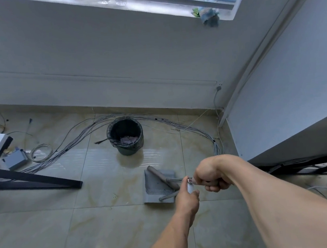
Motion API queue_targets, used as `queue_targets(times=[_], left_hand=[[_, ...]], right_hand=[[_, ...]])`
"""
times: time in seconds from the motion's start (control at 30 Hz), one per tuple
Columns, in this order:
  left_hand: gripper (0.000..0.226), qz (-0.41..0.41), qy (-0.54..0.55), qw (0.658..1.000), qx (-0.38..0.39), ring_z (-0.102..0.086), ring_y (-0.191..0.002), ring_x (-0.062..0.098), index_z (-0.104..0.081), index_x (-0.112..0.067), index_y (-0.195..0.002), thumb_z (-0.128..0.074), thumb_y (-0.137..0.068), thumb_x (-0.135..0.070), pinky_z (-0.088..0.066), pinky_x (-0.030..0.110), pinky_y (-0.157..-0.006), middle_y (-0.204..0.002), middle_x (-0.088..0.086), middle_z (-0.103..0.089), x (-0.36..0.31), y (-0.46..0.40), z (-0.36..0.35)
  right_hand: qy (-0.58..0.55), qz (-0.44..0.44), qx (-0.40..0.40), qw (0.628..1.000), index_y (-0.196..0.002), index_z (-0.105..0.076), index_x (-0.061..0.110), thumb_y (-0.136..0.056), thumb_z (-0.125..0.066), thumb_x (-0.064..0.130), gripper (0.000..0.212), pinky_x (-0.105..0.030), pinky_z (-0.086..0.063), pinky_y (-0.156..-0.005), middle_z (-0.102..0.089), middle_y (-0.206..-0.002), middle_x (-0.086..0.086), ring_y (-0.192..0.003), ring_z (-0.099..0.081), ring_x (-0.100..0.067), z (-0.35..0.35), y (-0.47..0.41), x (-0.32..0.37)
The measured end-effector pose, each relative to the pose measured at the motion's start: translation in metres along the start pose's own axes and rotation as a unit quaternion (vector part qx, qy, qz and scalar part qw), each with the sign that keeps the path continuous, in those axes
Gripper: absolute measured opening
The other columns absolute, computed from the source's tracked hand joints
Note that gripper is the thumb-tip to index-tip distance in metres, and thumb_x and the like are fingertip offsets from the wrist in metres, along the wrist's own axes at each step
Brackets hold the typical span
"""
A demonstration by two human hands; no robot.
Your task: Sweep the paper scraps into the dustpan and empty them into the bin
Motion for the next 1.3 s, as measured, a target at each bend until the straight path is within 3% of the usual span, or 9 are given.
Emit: queue_targets(times=[0.07, 0.17, 0.37, 0.53, 0.67, 0.8, 1.13, 1.2, 1.3], left_hand=[[0.058, 0.005, -0.007, 1.000, 0.002, -0.054, -0.078, 0.019, -0.054, -0.052, -0.115, -0.052, -0.072, -0.013, -0.046, 0.036, -0.069, -0.112, 0.013, -0.068, -0.008, 0.000, 0.004], [0.048, -0.004, -0.036, 0.999, 0.020, -0.049, -0.077, 0.018, -0.052, -0.041, -0.113, -0.051, -0.083, -0.004, -0.043, 0.031, -0.067, -0.109, 0.016, -0.065, -0.030, 0.011, 0.009], [0.046, 0.032, -0.124, 0.991, 0.026, -0.060, -0.108, 0.025, -0.043, -0.039, -0.131, -0.055, -0.089, -0.023, -0.051, 0.040, -0.091, -0.122, 0.003, -0.064, -0.034, 0.011, 0.028], [0.061, 0.034, -0.134, 0.990, 0.030, -0.063, -0.108, 0.011, -0.043, -0.044, -0.133, -0.068, -0.077, -0.040, -0.051, 0.042, -0.098, -0.121, -0.010, -0.066, -0.024, -0.010, 0.033], [0.060, 0.040, -0.145, 0.988, 0.028, -0.064, -0.105, 0.011, -0.043, -0.044, -0.131, -0.067, -0.076, -0.042, -0.054, 0.040, -0.093, -0.119, -0.008, -0.065, -0.023, -0.017, 0.037], [0.045, 0.060, -0.136, 0.987, 0.056, -0.069, -0.066, 0.014, -0.047, -0.037, -0.127, -0.058, -0.084, -0.027, -0.061, 0.034, -0.060, -0.111, 0.011, -0.066, -0.039, -0.003, 0.039], [0.043, 0.057, -0.144, 0.986, 0.068, -0.060, -0.069, 0.019, -0.045, -0.024, -0.130, -0.052, -0.088, -0.022, -0.053, 0.035, -0.061, -0.119, 0.023, -0.060, -0.061, -0.004, 0.039], [0.057, 0.056, -0.165, 0.983, 0.065, -0.060, -0.076, 0.016, -0.033, -0.021, -0.144, -0.053, -0.091, -0.022, -0.051, 0.034, -0.068, -0.120, 0.016, -0.058, -0.062, -0.005, 0.039], [0.076, 0.065, -0.197, 0.975, 0.073, -0.052, -0.114, 0.024, -0.011, -0.020, -0.155, -0.056, -0.094, -0.027, -0.042, 0.033, -0.085, -0.140, 0.010, -0.045, -0.071, 0.001, 0.041]], right_hand=[[-0.008, -0.003, 0.003, 1.000, -0.071, -0.047, 0.015, -0.093, -0.036, 0.013, 0.025, -0.012, -0.021, -0.037, -0.032, -0.034, 0.004, -0.026, -0.041, -0.009, 0.001, -0.001, 0.005], [-0.003, -0.004, 0.004, 1.000, -0.073, -0.048, 0.018, -0.092, -0.036, 0.013, 0.023, -0.009, -0.023, -0.037, -0.035, -0.048, 0.003, -0.029, -0.043, -0.010, 0.003, -0.006, 0.016], [-0.013, -0.028, 0.010, 0.999, -0.070, -0.047, 0.012, -0.095, -0.038, 0.023, 0.029, -0.018, -0.030, -0.044, -0.057, -0.065, -0.004, -0.038, -0.047, -0.011, 0.000, 0.000, 0.032], [-0.013, -0.030, -0.007, 0.999, -0.080, -0.053, 0.010, -0.092, -0.041, 0.024, 0.022, -0.023, -0.034, -0.052, -0.061, -0.076, -0.008, -0.056, -0.053, -0.016, 0.004, -0.001, 0.039], [-0.028, -0.032, -0.016, 0.999, -0.080, -0.054, 0.008, -0.090, -0.042, 0.023, 0.021, -0.023, -0.037, -0.051, -0.064, -0.066, -0.009, -0.057, -0.058, -0.018, 0.004, -0.004, 0.042], [-0.047, -0.029, -0.013, 0.998, -0.086, -0.055, 0.005, -0.092, -0.040, 0.021, 0.023, -0.022, -0.038, -0.047, -0.062, -0.068, -0.010, -0.053, -0.056, -0.015, 0.006, -0.002, 0.046], [-0.126, -0.020, -0.014, 0.992, -0.111, -0.050, 0.007, -0.095, -0.046, 0.040, 0.038, -0.020, -0.040, -0.049, -0.056, -0.070, -0.003, -0.077, -0.064, -0.022, 0.016, -0.009, 0.050], [-0.130, -0.019, -0.012, 0.991, -0.118, -0.049, 0.009, -0.096, -0.046, 0.044, 0.041, -0.020, -0.041, -0.050, -0.055, -0.068, -0.002, -0.078, -0.065, -0.023, 0.018, -0.008, 0.051], [-0.131, -0.024, -0.016, 0.991, -0.123, -0.048, 0.007, -0.096, -0.046, 0.047, 0.048, -0.018, -0.043, -0.049, -0.060, -0.077, 0.001, -0.079, -0.068, -0.024, 0.024, -0.006, 0.052]])
Point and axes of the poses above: each hand's wrist, its own y-axis away from the middle knuckle, its own z-axis out of the back of the hand, x = y × z, the point moved 6 cm from there along -y, towards the middle knuckle
